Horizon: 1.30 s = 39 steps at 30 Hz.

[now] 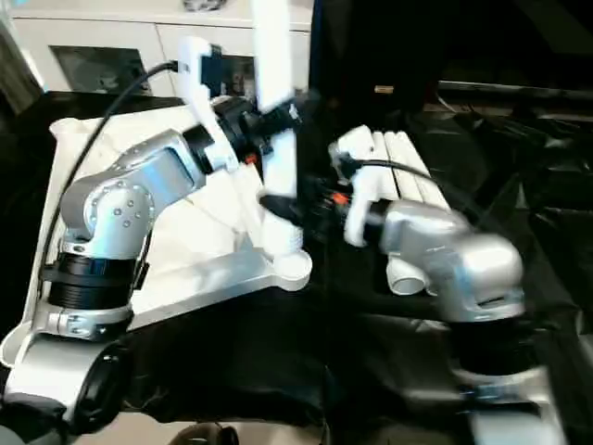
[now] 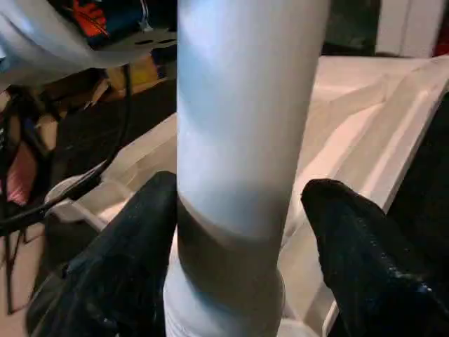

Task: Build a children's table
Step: Pick table leg

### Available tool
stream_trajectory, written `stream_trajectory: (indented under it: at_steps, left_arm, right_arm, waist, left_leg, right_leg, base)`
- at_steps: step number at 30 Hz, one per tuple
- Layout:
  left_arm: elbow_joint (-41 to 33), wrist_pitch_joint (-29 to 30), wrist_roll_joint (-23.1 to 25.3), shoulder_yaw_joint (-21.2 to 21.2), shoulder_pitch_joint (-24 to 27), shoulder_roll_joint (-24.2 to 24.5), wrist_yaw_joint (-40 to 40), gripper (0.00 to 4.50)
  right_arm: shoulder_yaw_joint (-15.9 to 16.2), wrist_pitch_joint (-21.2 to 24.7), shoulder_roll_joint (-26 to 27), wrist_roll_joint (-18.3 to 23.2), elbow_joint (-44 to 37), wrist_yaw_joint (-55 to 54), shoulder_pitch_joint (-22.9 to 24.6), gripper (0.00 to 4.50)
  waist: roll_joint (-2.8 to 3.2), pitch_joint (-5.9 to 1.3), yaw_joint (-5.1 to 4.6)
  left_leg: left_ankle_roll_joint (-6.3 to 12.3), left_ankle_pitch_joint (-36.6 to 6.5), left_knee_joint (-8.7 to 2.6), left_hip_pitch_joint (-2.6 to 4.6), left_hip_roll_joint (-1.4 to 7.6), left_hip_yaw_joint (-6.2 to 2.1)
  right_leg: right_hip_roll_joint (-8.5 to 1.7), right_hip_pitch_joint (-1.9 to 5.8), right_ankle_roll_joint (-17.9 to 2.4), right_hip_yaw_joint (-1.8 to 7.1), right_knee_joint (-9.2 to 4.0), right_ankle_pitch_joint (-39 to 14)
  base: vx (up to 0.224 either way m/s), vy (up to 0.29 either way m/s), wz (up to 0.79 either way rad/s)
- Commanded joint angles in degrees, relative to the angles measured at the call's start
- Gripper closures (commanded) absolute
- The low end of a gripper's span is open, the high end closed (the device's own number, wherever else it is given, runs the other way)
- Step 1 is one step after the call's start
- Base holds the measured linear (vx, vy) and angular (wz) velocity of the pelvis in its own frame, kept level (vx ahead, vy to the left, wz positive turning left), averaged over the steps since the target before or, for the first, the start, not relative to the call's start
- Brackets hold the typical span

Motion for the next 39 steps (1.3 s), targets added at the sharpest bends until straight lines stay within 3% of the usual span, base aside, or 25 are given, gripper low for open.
stream_trajectory:
  at_steps: [1, 9, 21, 22, 26, 27, 35, 36, 39]
  left_arm:
    - [-0.37, 0.93, -0.4, -1.01, -1.59, 0.26, -2.34, 2.65]
    - [-0.83, 2.23, -2.56, -1.17, -1.41, -0.15, -4.95, 2.65]
    - [-1.39, 3.97, -4.49, 0.26, -1.49, -0.74, -5.38, 2.65]
    - [-1.44, 3.96, -4.49, 0.22, -1.47, -0.69, -5.36, 2.65]
    - [-1.5, 4.14, -4.68, 0.13, -1.48, -0.47, -5.52, 2.65]
    - [-1.47, 4.2, -4.63, 0.16, -1.52, -0.46, -5.54, 2.65]
    - [-1.64, 4.51, -4.67, -0.22, -1.53, -0.06, -6.31, 2.66]
    - [-1.63, 4.47, -4.61, -0.43, -1.56, 0.08, -6.58, 2.66]
    - [-1.5, 4.4, -4.45, -0.72, -1.64, 0.33, -6.99, 2.66]
  right_arm:
    - [0.58, 1.39, -0.65, 0.53, -1.36, 0.61, -1.14, 1.41]
    - [1.79, 2.55, -0.8, 0.52, -1.02, 0.71, -0.28, 1.41]
    - [1.79, 3.45, -0.25, 0.51, -0.15, 0.39, -0.23, 1.41]
    - [1.72, 3.48, -0.15, 0.49, -0.01, 0.32, -0.27, 1.69]
    - [1.76, 3.56, -0.1, 0.49, 0.33, 0.19, -0.28, 1.81]
    - [1.82, 3.49, -0.17, 0.49, 0.38, 0.22, -0.26, 2.1]
    - [2.04, 3.15, -0.21, 0.26, 0.07, 0.22, -0.08, 2.55]
    - [2.17, 2.79, -0.22, 0.31, -0.16, 0.26, -0.01, 2.0]
    - [2.19, 2.45, -0.24, 0.47, -0.43, 0.27, 0.08, 1.7]
  waist:
    - [-0.41, -5.16, 0.1]
    - [-0.43, -5.05, 0.02]
    - [-0.63, -5.11, 0.08]
    - [-0.61, -5.1, 0.04]
    - [-0.59, -5.07, 0.07]
    - [-0.6, -5.08, 0.06]
    - [-0.49, -5.11, 0.07]
    - [-0.49, -5.13, 0.09]
    - [-0.41, -5.13, 0.07]
  left_leg:
    - [1.82, -6.65, -3.43, 1.39, 3.34, -1.26]
    - [1.18, -7.85, -3.45, 1.47, 3.36, -1.26]
    - [1.46, -7.02, -3.35, 1.38, 3.33, -1.23]
    - [1.51, -7.05, -3.38, 1.38, 3.36, -1.26]
    - [1.42, -7.36, -3.43, 1.42, 3.37, -1.27]
    - [1.34, -7.4, -3.41, 1.43, 3.38, -1.26]
    - [1.14, -7.29, -3.4, 1.38, 3.32, -1.26]
    - [1.15, -7.19, -3.4, 1.37, 3.31, -1.29]
    - [1.08, -7.33, -3.41, 1.41, 3.35, -1.3]
  right_leg:
    - [-4.61, 3.3, -12.9, 2.4, -3.71, -7.66]
    - [-4.6, 3.2, -12.83, 2.37, -3.94, -10.73]
    - [-4.61, 3.2, -12.86, 2.38, -3.84, -9.94]
    - [-4.56, 3.17, -12.74, 2.37, -3.83, -10.14]
    - [-4.59, 3.17, -12.59, 2.36, -3.9, -10.6]
    - [-4.59, 3.18, -12.47, 2.36, -3.92, -10.79]
    - [-4.56, 3.19, -12.31, 2.39, -3.91, -10.5]
    - [-4.55, 3.22, -12.35, 2.36, -3.87, -10.31]
    - [-4.55, 3.21, -12.52, 2.36, -3.84, -10.1]
  base:
    - [0.0, 0.0, 0.0]
    - [0.0, 0.0, 0.0]
    - [0.0, 0.0, 0.0]
    - [0.0, 0.0, 0.0]
    - [0.0, 0.0, 0.0]
    - [0.0, 0.0, 0.0]
    - [0.0, 0.0, 0.0]
    - [0.0, 0.0, 0.0]
    - [0.0, 0.0, 0.0]
